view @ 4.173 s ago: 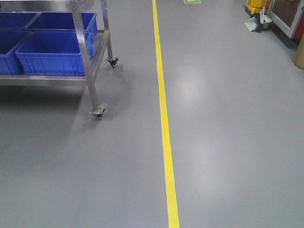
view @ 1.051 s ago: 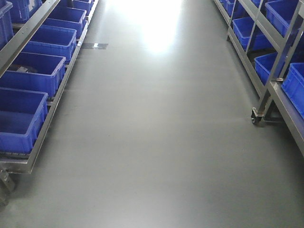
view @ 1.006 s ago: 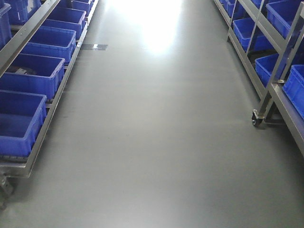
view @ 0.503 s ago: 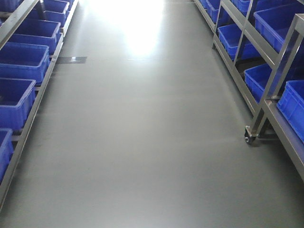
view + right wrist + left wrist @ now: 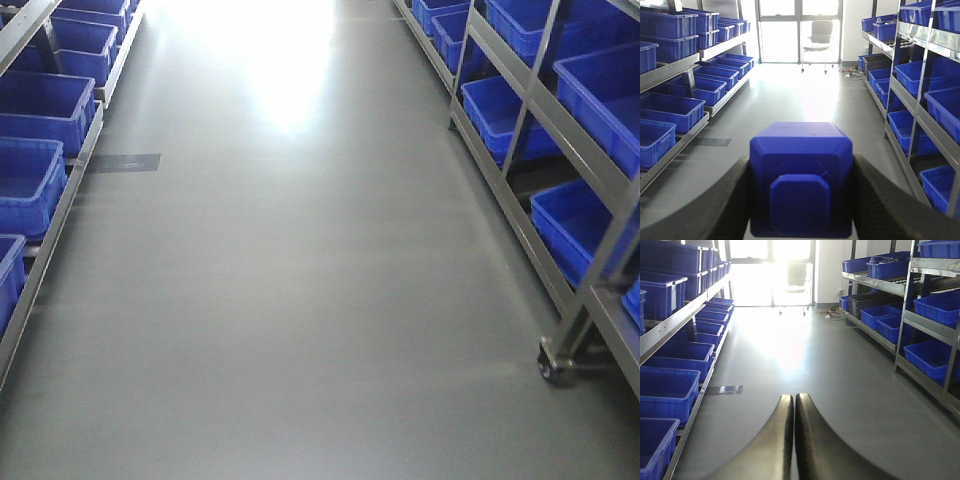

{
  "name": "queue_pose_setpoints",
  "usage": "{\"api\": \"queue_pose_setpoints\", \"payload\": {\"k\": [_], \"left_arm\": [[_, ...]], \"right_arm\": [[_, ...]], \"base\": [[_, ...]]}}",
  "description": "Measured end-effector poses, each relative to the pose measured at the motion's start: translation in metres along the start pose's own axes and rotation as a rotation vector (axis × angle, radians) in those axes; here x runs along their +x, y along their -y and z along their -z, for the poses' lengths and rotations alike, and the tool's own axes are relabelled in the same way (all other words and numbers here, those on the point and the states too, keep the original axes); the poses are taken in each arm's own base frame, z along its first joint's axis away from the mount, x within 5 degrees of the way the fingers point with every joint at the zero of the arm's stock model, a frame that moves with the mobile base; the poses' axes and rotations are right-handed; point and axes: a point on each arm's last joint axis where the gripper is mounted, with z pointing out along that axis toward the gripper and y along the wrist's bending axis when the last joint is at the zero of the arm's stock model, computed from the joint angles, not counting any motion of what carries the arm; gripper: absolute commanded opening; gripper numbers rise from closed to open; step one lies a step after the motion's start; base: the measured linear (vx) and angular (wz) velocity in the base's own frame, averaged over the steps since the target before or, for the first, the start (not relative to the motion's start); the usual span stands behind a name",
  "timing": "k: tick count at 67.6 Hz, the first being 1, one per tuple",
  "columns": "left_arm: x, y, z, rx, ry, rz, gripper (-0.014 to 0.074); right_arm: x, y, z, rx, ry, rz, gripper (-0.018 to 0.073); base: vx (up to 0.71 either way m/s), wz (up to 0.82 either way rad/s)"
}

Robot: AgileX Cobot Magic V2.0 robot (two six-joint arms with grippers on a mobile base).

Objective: Pour parts from conveyor to right shelf
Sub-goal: 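Drive down the aisle between shelves of blue bins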

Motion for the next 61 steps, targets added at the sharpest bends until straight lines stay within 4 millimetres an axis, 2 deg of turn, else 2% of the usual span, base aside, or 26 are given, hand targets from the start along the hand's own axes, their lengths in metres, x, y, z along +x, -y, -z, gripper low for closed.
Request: {"api": "queue_pose_setpoints", "payload": {"k": [61], "left_arm": [[0.0000,0.0000,0.0000,0.000,0.000,0.000,-0.0006]], "right_arm": [[0.0000,0.0000,0.0000,0.000,0.000,0.000,0.0036]], "base": [[0.60,-0.02]]}}
